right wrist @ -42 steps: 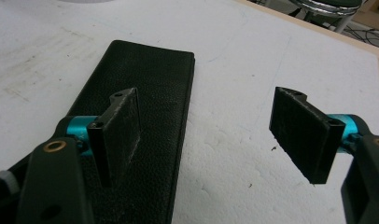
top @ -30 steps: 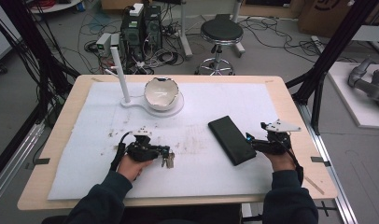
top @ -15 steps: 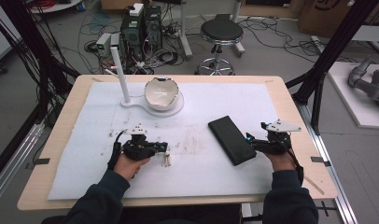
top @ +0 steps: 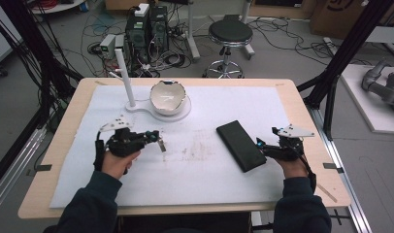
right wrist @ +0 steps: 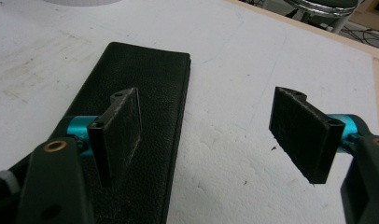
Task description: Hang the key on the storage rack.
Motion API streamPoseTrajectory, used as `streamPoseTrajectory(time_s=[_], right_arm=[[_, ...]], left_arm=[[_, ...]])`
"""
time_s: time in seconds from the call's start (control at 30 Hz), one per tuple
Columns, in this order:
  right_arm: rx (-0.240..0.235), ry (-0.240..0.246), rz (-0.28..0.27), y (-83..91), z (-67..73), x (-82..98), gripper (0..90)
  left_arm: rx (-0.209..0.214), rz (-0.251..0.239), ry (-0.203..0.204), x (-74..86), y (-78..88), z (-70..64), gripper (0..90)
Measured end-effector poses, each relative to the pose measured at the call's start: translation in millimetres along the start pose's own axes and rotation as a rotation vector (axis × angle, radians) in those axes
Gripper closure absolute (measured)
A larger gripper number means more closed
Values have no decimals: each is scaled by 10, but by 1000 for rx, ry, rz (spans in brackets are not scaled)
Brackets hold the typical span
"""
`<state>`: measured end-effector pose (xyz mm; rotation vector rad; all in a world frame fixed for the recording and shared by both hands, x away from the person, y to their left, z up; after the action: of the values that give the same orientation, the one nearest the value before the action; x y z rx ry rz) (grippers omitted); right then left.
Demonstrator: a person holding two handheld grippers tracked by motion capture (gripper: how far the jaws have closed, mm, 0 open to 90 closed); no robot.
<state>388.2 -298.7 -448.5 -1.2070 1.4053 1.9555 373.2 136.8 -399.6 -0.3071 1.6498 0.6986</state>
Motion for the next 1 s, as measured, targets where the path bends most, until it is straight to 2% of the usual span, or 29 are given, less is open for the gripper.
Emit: streamPoseTrajectory(time_s=[0.03, 0.07, 0.17, 0.37, 0.53, 0.77, 0.87, 1.0], right_arm=[[-1, -2, -2, 0, -3, -3, 255], [-1, -2, -3, 0, -3, -5, 255], [-1, -3, -7, -3, -6, -9, 255], [-6, -4, -5, -21, -8, -13, 255], [-9, -2, -14, -24, -10, -25, 255], [-8, -9, -21, -13, -16, -32, 255], [-7, -7, -20, -10, -16, -30, 255], [-6, -8, -20, -2, -25, -28, 255]], left_arm=[[-25, -18, -7, -116, 79, 94, 879], [-25, -18, -7, -116, 79, 94, 879], [-66, -58, -24, -362, 221, 254, 879], [-114, -120, -61, -755, 426, 505, 879], [-153, -167, -57, -1035, 529, 776, 879], [-210, -163, -3, -1199, 521, 1203, 879], [-236, -142, 22, -1189, 486, 1355, 879], [-251, -125, 60, -1128, 429, 1510, 879]])
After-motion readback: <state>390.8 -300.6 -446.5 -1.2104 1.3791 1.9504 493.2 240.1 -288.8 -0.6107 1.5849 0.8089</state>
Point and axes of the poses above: each handheld gripper's, and its own axes: y roughly backward along the jaws, x roughly out of its underside, z roughly to its left, the point moved 7 cm from there along -y, roughly forward along the jaws, and after that the axes turned 14 degrees about -y, right-handed, at the moved point
